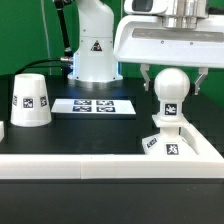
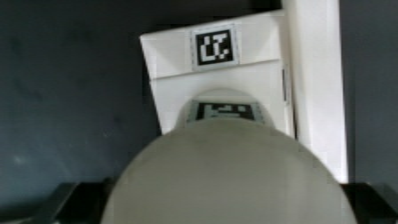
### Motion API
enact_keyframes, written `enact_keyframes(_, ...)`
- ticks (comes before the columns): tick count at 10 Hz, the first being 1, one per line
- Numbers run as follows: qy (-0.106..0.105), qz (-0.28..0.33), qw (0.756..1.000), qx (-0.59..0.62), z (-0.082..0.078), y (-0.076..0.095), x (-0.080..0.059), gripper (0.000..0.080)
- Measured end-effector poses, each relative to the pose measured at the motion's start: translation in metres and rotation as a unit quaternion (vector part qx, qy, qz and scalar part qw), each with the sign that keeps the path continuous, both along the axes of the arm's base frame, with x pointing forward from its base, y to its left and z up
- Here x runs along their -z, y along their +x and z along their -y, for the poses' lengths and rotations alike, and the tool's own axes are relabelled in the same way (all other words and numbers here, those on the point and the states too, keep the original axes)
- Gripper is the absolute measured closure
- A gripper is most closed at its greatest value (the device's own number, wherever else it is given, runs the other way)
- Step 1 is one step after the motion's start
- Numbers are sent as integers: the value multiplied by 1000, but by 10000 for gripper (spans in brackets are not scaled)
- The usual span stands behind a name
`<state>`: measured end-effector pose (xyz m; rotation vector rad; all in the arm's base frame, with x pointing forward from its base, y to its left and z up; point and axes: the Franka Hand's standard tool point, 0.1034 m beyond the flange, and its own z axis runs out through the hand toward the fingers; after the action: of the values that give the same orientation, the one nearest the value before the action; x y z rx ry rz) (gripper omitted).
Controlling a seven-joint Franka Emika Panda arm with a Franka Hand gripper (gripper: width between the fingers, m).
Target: Assemble lamp
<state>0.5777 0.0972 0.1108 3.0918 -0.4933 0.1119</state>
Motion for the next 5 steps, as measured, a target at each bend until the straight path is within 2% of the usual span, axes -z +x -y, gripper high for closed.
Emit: enact_keyframes(5,19,0,987,161,-1,-1,1,219)
